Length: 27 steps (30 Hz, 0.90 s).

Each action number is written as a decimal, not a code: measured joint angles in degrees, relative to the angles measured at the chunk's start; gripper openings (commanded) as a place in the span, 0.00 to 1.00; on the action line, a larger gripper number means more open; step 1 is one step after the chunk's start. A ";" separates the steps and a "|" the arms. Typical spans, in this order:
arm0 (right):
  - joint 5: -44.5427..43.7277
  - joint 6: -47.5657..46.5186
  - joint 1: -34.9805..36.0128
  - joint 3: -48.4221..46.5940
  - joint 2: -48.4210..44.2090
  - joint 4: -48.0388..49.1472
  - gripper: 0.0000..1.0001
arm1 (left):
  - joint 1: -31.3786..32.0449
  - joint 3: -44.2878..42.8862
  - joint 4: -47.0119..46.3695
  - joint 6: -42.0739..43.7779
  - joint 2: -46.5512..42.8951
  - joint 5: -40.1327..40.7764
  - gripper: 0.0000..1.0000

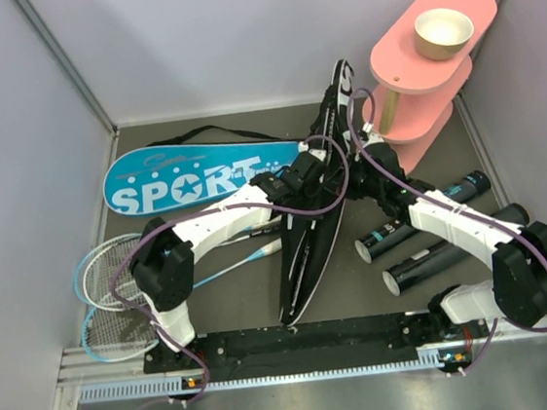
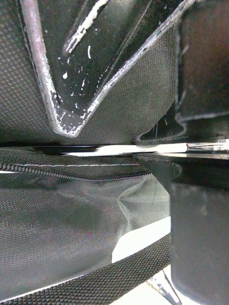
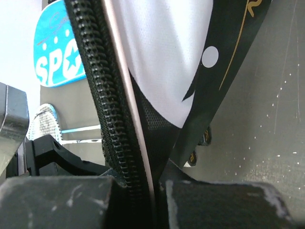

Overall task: Pack up the badminton gear
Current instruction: Place the racket in the racket bag.

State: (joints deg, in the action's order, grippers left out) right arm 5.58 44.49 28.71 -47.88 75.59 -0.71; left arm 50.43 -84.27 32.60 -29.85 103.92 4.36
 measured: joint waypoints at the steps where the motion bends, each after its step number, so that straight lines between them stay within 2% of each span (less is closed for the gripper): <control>1: -0.04 -0.13 -0.02 0.00 0.00 -0.15 0.00 | 0.02 0.00 0.02 0.24 0.11 0.26 0.31; 4: 0.81 -0.59 0.00 -0.04 0.00 -0.42 0.00 | 0.04 0.00 0.15 1.51 -0.33 1.22 0.53; 7: 2.32 -1.51 0.11 -0.20 0.00 -2.32 0.00 | -0.33 1.29 0.33 2.32 -3.23 0.26 0.59; 15: 2.03 -6.43 0.52 -3.67 -0.09 -9.86 0.00 | -0.61 13.99 -4.50 3.23 -26.25 -7.54 0.58; 18: 2.01 -7.06 0.52 -4.02 -0.22 -10.84 0.00 | -0.59 13.84 -4.70 3.78 -25.51 -10.64 0.56; 21: 1.86 -7.43 0.52 -4.02 -0.26 -12.24 0.00 | -0.35 13.77 -4.42 3.98 -19.82 -12.37 0.55; 27: 1.64 -7.78 0.52 -4.02 -1.09 -13.64 0.00 | 0.46 20.00 -2.29 3.85 -16.48 -12.09 0.52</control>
State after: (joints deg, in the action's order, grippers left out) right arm 7.22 36.71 29.23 -51.90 74.50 -14.35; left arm 50.89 -64.27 30.30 -26.00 87.44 -7.73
